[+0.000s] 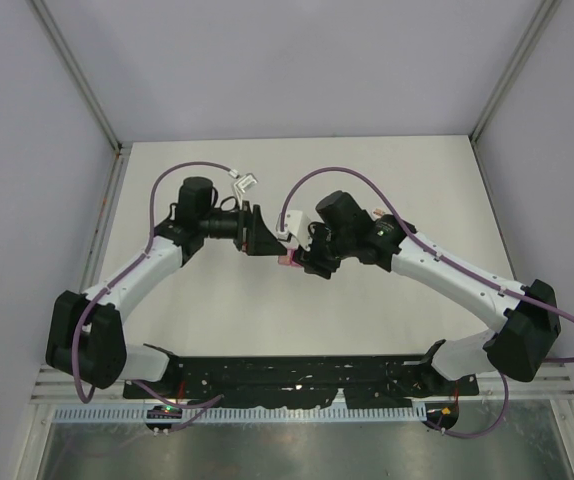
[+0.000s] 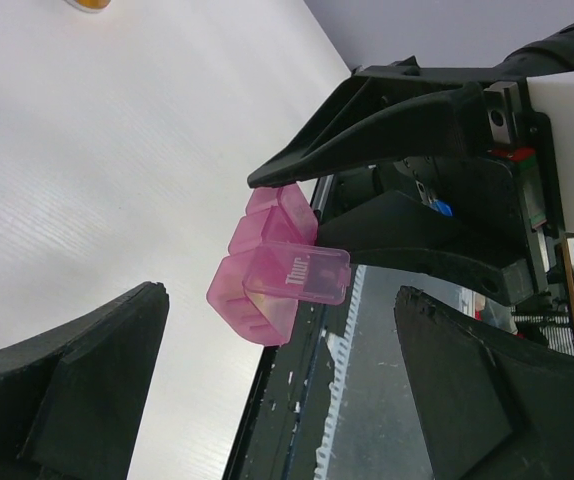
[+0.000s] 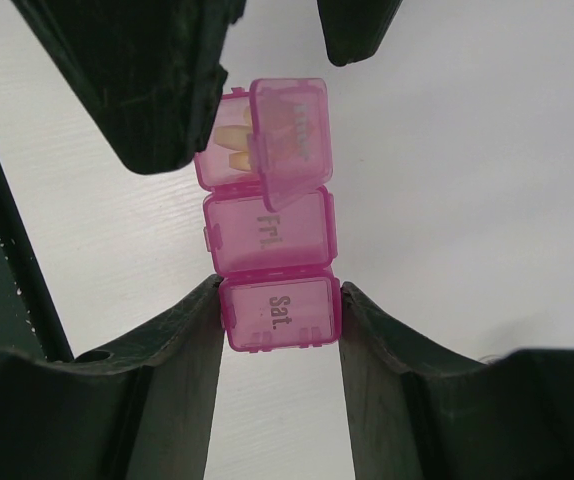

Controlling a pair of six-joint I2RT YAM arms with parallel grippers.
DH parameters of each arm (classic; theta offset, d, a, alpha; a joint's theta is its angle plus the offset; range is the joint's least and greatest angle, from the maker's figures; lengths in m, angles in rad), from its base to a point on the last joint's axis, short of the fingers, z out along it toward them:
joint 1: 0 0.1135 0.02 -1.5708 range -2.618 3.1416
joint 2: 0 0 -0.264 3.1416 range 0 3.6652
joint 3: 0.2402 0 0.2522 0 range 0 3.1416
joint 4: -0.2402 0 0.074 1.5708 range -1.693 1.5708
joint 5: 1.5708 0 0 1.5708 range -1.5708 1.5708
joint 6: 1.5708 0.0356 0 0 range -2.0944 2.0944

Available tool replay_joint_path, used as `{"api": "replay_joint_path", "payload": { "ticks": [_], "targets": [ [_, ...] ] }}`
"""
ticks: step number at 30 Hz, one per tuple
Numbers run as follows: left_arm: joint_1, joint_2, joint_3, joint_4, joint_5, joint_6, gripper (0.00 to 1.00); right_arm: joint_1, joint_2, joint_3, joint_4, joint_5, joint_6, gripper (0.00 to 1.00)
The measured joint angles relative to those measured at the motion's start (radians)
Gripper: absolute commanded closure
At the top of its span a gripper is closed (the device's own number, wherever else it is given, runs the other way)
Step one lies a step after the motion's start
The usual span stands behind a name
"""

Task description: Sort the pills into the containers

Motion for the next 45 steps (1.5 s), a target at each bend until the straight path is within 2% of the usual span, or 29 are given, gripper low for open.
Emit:
{"api": "replay_joint_path", "payload": {
  "ticks": [15, 32, 45],
  "targets": [
    [0.006, 0.08, 0.041, 0.021, -0.019, -0.112, 0.02, 0.006, 0.0, -0.002, 0.005, 0.0, 0.0, 0.87],
    [0.005, 0.119, 0.04, 0.026, -0.022, -0.138, 0.22, 0.008, 0.0, -0.002, 0.012, 0.023, 0.0, 0.87],
    [-0.039, 0.124, 0.035, 0.027, -0.01, -0.09, 0.34, 0.008, 0.0, -0.002, 0.012, 0.056, 0.004, 0.87]
  ]
}}
